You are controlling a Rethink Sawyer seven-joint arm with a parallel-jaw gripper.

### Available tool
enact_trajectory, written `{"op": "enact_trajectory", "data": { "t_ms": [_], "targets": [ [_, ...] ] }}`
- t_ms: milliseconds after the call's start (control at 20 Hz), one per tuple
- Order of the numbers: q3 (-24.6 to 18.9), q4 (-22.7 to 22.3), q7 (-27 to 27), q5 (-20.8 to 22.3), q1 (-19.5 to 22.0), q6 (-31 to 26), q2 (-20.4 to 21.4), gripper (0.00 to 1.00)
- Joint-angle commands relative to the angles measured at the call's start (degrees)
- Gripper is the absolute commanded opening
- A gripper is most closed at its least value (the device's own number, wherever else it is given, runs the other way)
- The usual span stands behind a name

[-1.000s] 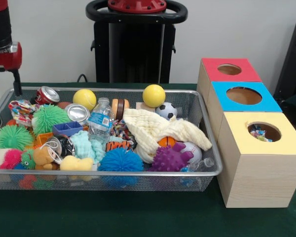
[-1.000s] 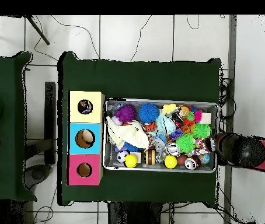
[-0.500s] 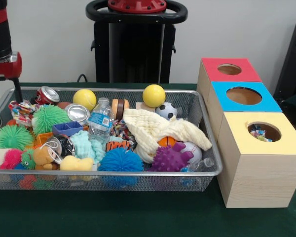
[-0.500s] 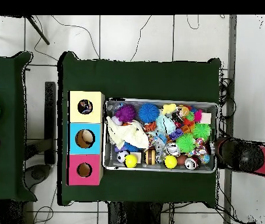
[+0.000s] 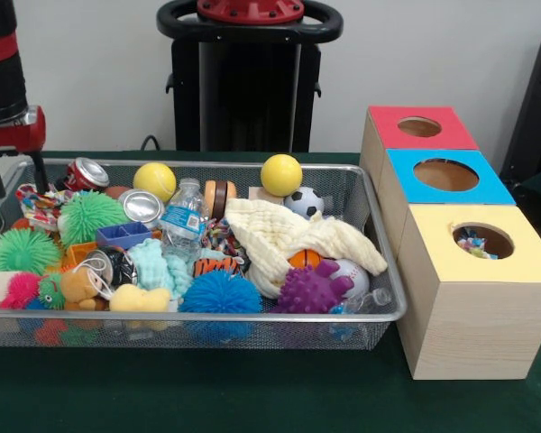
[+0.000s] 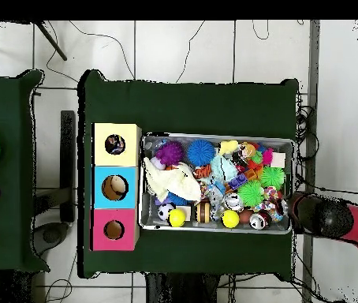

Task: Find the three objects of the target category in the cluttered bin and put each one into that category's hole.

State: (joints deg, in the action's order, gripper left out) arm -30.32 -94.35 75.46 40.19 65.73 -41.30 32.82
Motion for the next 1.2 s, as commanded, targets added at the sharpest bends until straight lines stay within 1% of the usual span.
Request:
{"op": "enact_trajectory", "data": {
  "t_ms": [50,450,650,900,1200],
  "targets": [
    [-3.0,-2.8,-9.8,3.3,0.9,3.1,-2.6,1.00],
    [-0.7,-2.0,-7.6,4.5,1.7,3.8,-4.6,1.00],
    [-0.4,-1.9,-7.9,5.5,2.7,5.0,-5.6,1.00],
    [0.3,-1.2,-8.0,6.6,2.6,5.2,-5.8,1.00],
    [0.4,-0.8,-8.0,6.9,2.9,5.4,-6.7,1.00]
  ]
}}
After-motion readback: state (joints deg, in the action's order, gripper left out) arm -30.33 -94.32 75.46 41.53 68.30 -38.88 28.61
